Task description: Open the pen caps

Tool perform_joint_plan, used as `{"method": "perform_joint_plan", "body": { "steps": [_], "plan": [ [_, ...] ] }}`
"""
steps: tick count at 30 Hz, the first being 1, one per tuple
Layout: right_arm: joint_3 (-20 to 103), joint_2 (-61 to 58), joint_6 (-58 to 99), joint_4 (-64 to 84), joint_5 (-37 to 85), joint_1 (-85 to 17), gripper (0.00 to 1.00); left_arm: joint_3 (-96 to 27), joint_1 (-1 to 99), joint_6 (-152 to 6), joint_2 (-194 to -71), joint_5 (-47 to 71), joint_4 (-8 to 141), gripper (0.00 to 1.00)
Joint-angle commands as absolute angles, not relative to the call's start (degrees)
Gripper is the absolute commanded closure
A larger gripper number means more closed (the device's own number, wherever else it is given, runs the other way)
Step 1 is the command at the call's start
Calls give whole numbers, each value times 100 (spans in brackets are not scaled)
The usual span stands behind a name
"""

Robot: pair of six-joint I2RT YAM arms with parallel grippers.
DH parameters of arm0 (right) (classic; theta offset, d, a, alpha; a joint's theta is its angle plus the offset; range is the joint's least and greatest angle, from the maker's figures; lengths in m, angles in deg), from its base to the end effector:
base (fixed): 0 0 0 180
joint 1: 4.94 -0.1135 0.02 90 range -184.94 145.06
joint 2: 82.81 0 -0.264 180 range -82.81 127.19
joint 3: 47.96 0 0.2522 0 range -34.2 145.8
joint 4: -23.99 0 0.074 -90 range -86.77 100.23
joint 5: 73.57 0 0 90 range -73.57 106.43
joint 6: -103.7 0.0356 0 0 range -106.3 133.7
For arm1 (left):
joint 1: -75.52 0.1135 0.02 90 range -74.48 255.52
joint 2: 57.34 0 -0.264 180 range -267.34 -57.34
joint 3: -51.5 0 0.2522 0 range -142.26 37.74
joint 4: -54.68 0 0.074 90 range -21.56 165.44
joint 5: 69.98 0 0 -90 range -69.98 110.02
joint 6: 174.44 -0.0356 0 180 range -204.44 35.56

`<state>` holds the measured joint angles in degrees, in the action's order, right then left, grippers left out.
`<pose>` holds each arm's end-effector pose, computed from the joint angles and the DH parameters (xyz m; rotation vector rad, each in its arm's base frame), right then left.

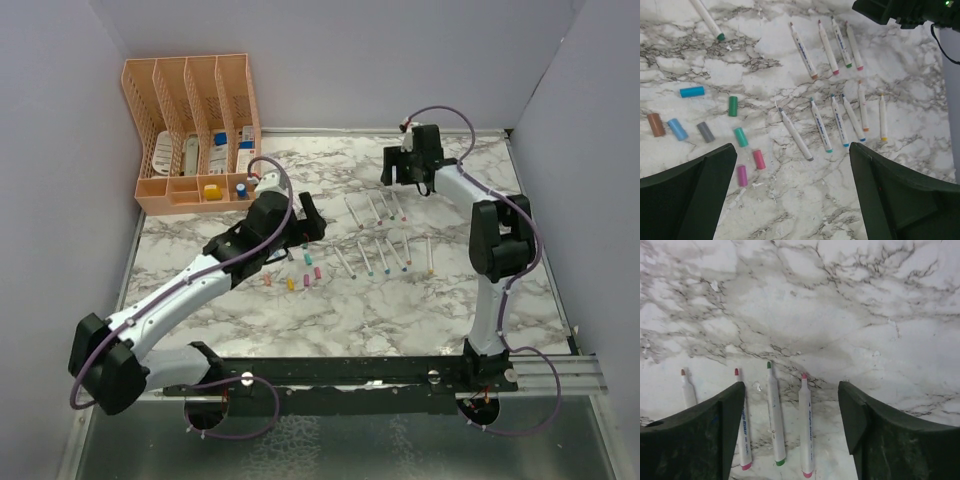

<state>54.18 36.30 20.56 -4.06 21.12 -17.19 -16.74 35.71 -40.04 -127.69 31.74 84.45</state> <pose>0.4558 0.1019 0.1931 -0.1514 2.3633 0.2583 0.2164 -0.1710 0.2953 -0.2116 2.1745 -0.6466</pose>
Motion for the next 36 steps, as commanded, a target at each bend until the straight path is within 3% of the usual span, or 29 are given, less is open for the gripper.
{"method": "perform_joint_plan", "body": {
  "steps": [1, 2, 5, 16, 19, 36],
  "plan": [
    [6095, 3335, 1843, -770, 2592, -1831, 17, -1363, 3605, -4001, -11989, 3745, 8333, 1],
    [6287, 3414, 1768, -916, 2546, -1947, 9, -1250, 3611, -3954, -11793, 3834, 8261, 1],
    [6788, 3691, 1571, -1256, 2359, -2400, 0, -907, 3632, -3846, -11216, 4063, 8065, 1],
    [8164, 4789, 1564, -1249, 2038, -3774, 1, -618, 3659, -3645, -10241, 4659, 8623, 2],
    [8585, 5175, 1546, -1313, 1927, -4019, 3, -545, 3663, -3576, -10078, 4673, 8711, 2],
    [9326, 6267, 1599, -1226, 1803, -4528, 34, -379, 3667, -3480, -9452, 5125, 9334, 2]
  ]
}}
